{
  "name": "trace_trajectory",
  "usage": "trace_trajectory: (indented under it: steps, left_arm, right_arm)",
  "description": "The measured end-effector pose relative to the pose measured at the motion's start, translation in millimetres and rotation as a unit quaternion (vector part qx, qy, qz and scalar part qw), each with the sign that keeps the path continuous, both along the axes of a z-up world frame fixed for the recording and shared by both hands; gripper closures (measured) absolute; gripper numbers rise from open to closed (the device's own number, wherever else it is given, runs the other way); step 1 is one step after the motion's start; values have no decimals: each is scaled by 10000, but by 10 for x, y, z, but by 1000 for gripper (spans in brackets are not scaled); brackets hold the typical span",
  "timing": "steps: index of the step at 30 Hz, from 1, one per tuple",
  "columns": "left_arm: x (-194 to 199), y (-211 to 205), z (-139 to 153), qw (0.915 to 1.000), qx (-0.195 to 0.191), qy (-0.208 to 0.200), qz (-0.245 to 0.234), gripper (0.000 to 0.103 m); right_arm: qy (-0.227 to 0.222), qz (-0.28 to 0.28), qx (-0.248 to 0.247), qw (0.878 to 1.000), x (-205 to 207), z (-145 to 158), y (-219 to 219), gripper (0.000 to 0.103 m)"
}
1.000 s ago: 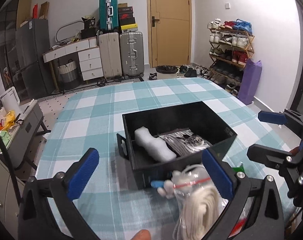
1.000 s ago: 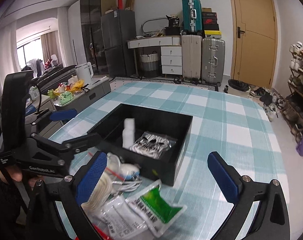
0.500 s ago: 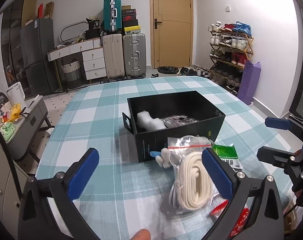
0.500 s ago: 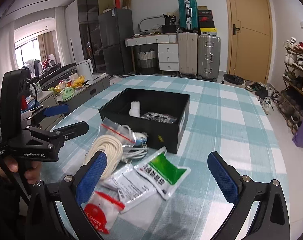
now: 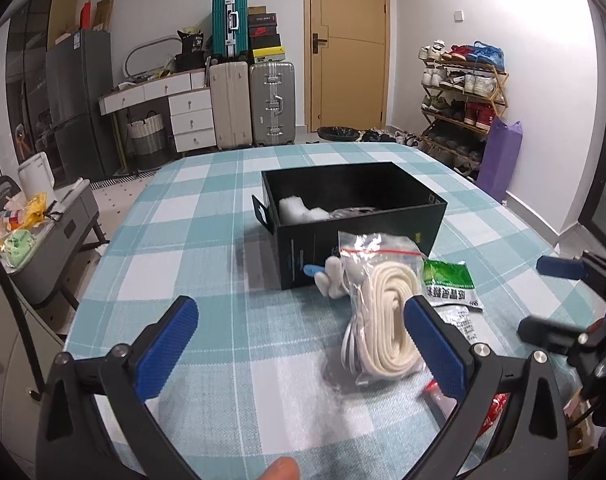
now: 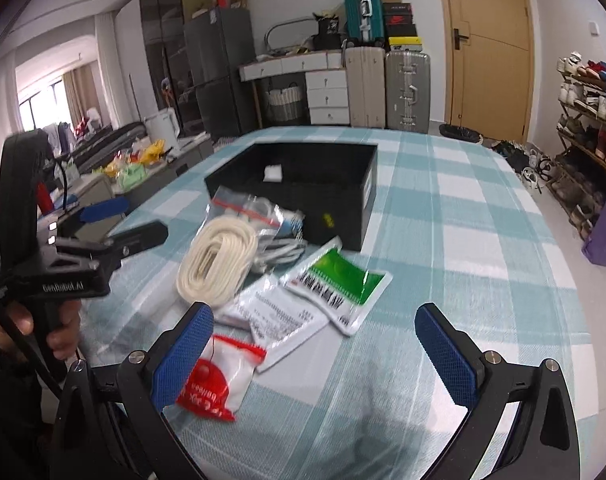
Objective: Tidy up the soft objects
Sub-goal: 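Withdraw both grippers from the box toward the remaining items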
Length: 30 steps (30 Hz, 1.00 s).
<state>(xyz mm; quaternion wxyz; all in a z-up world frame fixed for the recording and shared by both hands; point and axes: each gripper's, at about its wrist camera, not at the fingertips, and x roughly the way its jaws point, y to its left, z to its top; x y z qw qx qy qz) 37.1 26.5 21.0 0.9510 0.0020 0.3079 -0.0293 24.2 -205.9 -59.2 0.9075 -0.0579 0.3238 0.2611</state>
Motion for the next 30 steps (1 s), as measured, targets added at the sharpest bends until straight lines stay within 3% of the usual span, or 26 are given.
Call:
trace_trajectory:
  steps: [12,30]
  left_arm:
    - [-35,-47,-99,9998,94,132,-64,0]
    - [10,16,-163,9996,-66,262,-27,0]
  right_arm:
    - [315,178,-118,9993,-97,-227,210,1]
    - [764,482,-309,9954,-151,-468,524,1]
